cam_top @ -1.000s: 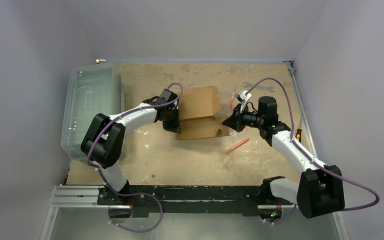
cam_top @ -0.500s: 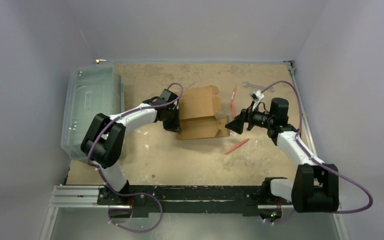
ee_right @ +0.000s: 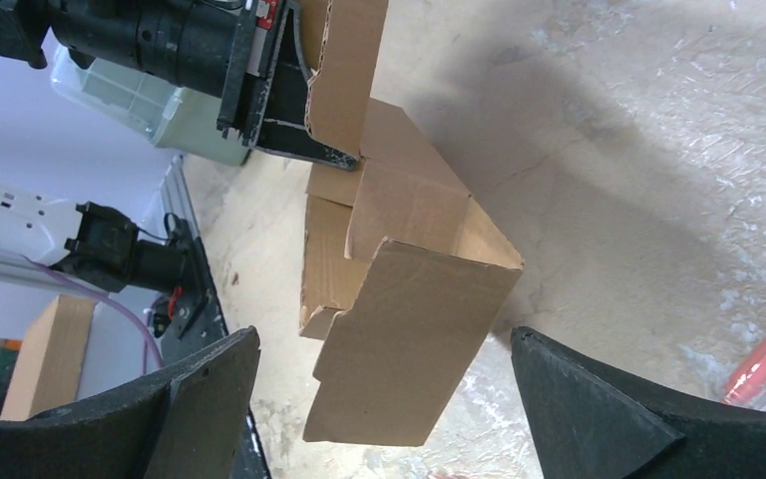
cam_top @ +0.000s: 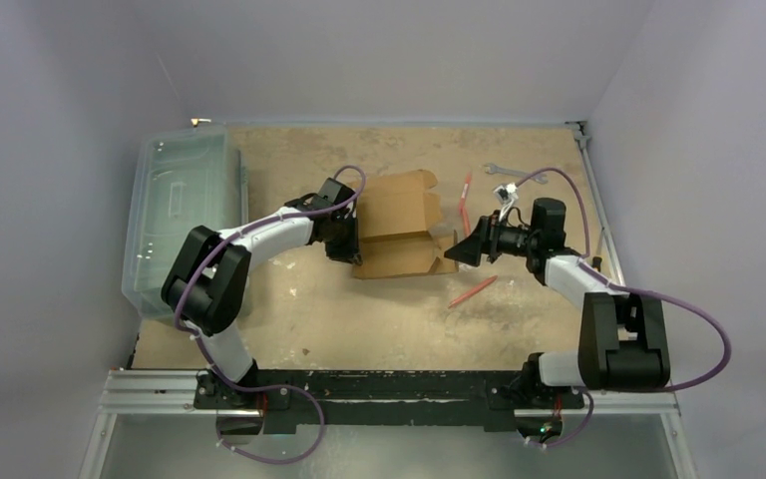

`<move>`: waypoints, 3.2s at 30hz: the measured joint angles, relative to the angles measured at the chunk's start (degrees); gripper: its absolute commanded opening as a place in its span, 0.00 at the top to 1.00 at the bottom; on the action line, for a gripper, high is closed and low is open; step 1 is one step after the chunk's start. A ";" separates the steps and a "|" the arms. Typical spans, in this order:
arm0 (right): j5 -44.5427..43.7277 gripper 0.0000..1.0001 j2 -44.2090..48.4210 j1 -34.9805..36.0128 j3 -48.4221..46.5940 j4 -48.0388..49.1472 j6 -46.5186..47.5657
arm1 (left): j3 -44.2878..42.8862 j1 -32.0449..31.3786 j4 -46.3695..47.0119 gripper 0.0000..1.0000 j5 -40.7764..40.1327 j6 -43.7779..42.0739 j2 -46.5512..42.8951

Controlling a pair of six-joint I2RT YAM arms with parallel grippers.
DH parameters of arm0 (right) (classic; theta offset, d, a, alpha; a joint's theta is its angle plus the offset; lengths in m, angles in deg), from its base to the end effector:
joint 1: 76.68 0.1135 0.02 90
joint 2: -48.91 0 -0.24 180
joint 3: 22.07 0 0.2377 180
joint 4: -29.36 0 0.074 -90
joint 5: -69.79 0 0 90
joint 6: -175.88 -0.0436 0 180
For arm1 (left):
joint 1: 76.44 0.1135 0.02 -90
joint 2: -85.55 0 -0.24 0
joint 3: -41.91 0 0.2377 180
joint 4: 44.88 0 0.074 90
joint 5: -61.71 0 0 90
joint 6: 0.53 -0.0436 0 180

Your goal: Fold the paper box

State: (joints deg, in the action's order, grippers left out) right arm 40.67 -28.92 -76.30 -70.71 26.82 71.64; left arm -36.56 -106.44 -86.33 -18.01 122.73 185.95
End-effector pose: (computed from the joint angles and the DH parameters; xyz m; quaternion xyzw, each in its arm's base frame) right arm 0.2576 0.0398 0.1821 -0.1540 0.7773 0.4923 0.3600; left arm 0.2873 -0.1748 0.1563 -0.0070 0.9694 -0.1945 0.1495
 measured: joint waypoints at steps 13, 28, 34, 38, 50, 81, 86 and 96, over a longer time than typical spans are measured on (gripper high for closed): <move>1.44 0.05 6.23 8.28 0.00 1.66 -0.68 | 0.00 0.00 0.63 1.00 0.96 0.15 0.96; -6.80 0.29 3.28 9.27 -0.70 -0.31 1.55 | 0.00 -0.02 0.74 1.00 1.90 0.63 1.27; -7.67 0.42 2.93 10.23 -1.66 -0.46 1.79 | 0.00 -0.04 0.74 1.00 1.95 0.72 1.27; -10.19 0.42 3.02 10.91 -2.08 -1.36 2.78 | 0.13 -0.13 1.01 1.00 1.81 1.66 1.27; -19.71 0.49 3.02 12.24 -3.56 -4.90 5.99 | 2.99 -2.01 3.72 1.00 0.09 6.58 -0.61; -30.38 0.59 4.66 14.36 -6.84 -9.25 11.76 | 7.17 -12.59 8.72 1.00 -19.61 22.80 -9.46; -32.61 0.70 4.74 14.60 -7.37 -9.88 12.90 | 7.15 -14.73 9.05 1.00 -23.47 24.52 -10.71; -40.70 0.91 4.85 16.81 -8.28 -10.80 17.22 | 6.45 -18.53 8.70 1.00 -29.62 27.43 -11.08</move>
State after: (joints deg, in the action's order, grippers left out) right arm -0.02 -24.06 -59.49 -78.99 16.02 88.86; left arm -30.12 -124.97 -77.63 -47.63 150.16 174.87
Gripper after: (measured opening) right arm 0.148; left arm 0.038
